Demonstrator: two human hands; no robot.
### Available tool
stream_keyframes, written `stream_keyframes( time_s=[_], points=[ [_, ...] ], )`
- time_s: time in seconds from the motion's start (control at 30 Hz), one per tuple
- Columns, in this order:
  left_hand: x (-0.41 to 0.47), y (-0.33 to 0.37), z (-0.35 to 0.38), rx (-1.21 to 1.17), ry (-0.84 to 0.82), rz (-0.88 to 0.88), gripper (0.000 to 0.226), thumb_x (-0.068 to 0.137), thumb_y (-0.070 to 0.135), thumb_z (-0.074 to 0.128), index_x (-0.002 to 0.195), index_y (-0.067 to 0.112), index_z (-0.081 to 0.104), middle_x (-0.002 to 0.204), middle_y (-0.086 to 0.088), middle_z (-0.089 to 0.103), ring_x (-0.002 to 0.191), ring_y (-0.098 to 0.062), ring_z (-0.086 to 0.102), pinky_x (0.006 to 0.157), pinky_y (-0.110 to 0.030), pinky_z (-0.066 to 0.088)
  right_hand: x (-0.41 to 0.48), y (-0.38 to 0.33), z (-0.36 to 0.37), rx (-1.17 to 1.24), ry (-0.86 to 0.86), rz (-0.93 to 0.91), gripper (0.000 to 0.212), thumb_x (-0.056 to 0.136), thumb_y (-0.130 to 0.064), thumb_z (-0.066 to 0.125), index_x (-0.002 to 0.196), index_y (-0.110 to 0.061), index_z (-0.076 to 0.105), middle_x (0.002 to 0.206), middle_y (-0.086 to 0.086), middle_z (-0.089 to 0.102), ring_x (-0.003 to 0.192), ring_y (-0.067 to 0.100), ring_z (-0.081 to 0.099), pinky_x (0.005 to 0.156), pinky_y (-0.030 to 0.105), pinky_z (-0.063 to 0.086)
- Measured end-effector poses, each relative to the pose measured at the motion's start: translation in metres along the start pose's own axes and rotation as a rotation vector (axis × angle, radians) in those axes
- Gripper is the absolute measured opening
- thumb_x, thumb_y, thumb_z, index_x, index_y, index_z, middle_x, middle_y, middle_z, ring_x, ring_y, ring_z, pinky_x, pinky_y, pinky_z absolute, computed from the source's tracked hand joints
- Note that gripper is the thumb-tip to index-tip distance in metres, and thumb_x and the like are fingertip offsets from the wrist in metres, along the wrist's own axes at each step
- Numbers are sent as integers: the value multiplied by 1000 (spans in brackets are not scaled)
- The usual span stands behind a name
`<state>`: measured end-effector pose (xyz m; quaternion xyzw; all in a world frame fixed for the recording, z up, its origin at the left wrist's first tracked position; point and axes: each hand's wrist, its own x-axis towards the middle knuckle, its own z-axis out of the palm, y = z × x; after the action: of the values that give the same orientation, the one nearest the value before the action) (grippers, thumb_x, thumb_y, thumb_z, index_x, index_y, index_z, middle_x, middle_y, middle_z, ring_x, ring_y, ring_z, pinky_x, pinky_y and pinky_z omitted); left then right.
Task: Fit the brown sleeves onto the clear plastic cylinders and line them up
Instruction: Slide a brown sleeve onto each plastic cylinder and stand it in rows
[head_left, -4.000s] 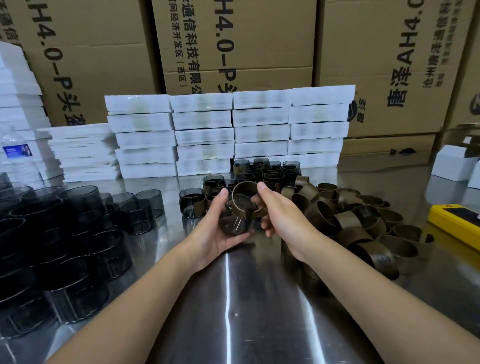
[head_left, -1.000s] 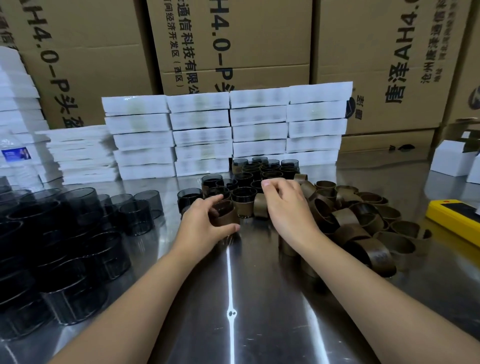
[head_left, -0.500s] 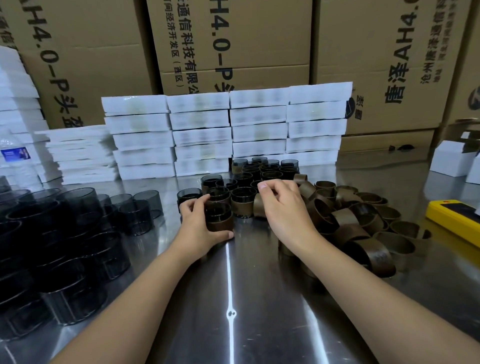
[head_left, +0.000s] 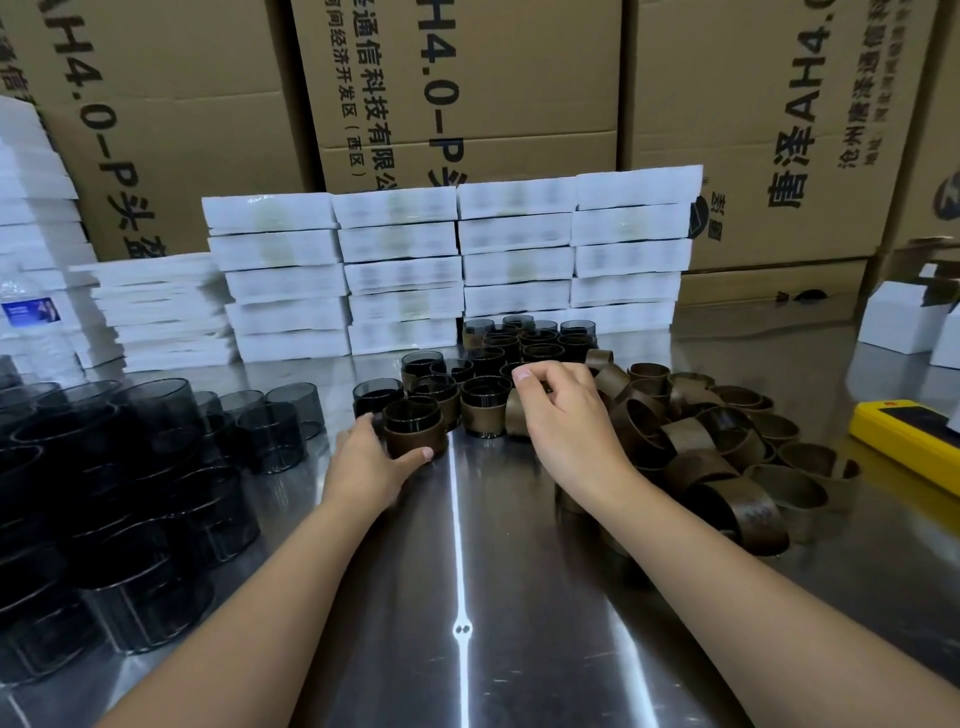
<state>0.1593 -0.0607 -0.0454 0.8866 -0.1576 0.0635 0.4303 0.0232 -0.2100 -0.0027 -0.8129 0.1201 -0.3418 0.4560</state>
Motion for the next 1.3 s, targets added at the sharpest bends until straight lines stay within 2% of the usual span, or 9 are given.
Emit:
stream_keyframes(
  time_s=[0.17, 0.3, 0.4, 0.53, 0.63, 0.77, 0.97, 1.17, 1.3],
  points=[
    [1, 0, -3, -31, 120, -53, 41, 75, 29, 82, 87, 14, 45, 85, -4, 56, 82, -25, 58, 56, -28, 37, -2, -1, 1, -17, -19, 4, 20, 97, -38, 42, 101, -29, 60, 115, -8, 43, 82, -18, 43, 73, 14, 26],
    [1, 1, -4, -31, 126, -52, 31, 79, 25, 78, 74, 19, 48, 70, 1, 59, 76, -22, 58, 56, -28, 37, -3, -2, 1, -15, -32, 19, 19, 97, -38, 42, 100, -30, 59, 115, -8, 43, 86, -4, 45, 81, 18, 27],
    [-1, 2, -4, -26, 132, -25, 19, 84, 19, 72, 78, 19, 54, 66, 7, 56, 84, -24, 61, 68, -28, 41, -3, -3, 1, -9, -26, 25, 20, 97, -38, 43, 100, -29, 60, 114, -7, 44, 91, 0, 44, 77, 16, 26],
    [-2, 5, -3, -47, 87, 20, 7, 89, 15, 64, 96, 16, 65, 79, 9, 61, 94, -21, 62, 76, -24, 39, -4, -4, 2, -1, -37, 32, 19, 96, -37, 43, 99, -29, 60, 114, -7, 44, 94, 1, 44, 78, 17, 26],
    [-4, 7, -5, 53, -12, 127, 32, 91, 15, 61, 123, 13, 62, 114, 4, 62, 101, -13, 54, 82, -20, 36, -4, -5, 1, -11, -43, 30, 18, 96, -38, 42, 99, -31, 59, 114, -7, 44, 94, 2, 44, 78, 17, 26],
    [-1, 4, -16, 319, 73, 60, 54, 91, 26, 59, 141, 12, 44, 153, -12, 26, 137, -31, 29, 109, -40, 32, -5, -5, 0, -18, -57, 25, 17, 97, -38, 42, 99, -31, 58, 114, -8, 44, 94, 2, 44, 81, 18, 27],
    [1, -2, -39, 368, 163, -147, 71, 92, 31, 58, 150, 9, 22, 159, -17, 3, 140, -37, 22, 103, -50, 37, -4, -4, 1, -54, -75, -1, 15, 96, -38, 42, 97, -31, 56, 116, -8, 43, 99, 4, 47, 85, 19, 29],
    [1, -7, -40, 421, 112, -149, 72, 89, 32, 61, 146, 7, 23, 144, -18, 24, 123, -41, 42, 90, -46, 43, -3, -3, 0, -125, -44, -15, 24, 99, -34, 38, 105, -24, 59, 121, -6, 45, 103, 8, 47, 84, 24, 31],
    [-1, -2, -37, 456, 68, -113, 70, 90, 34, 59, 145, 11, 23, 140, -16, 25, 120, -39, 44, 89, -45, 44, -4, 2, -5, -707, 62, -195, 29, 96, -25, 38, 120, -21, 54, 123, 0, 49, 115, 21, 45, 92, 34, 33]
  ],
)
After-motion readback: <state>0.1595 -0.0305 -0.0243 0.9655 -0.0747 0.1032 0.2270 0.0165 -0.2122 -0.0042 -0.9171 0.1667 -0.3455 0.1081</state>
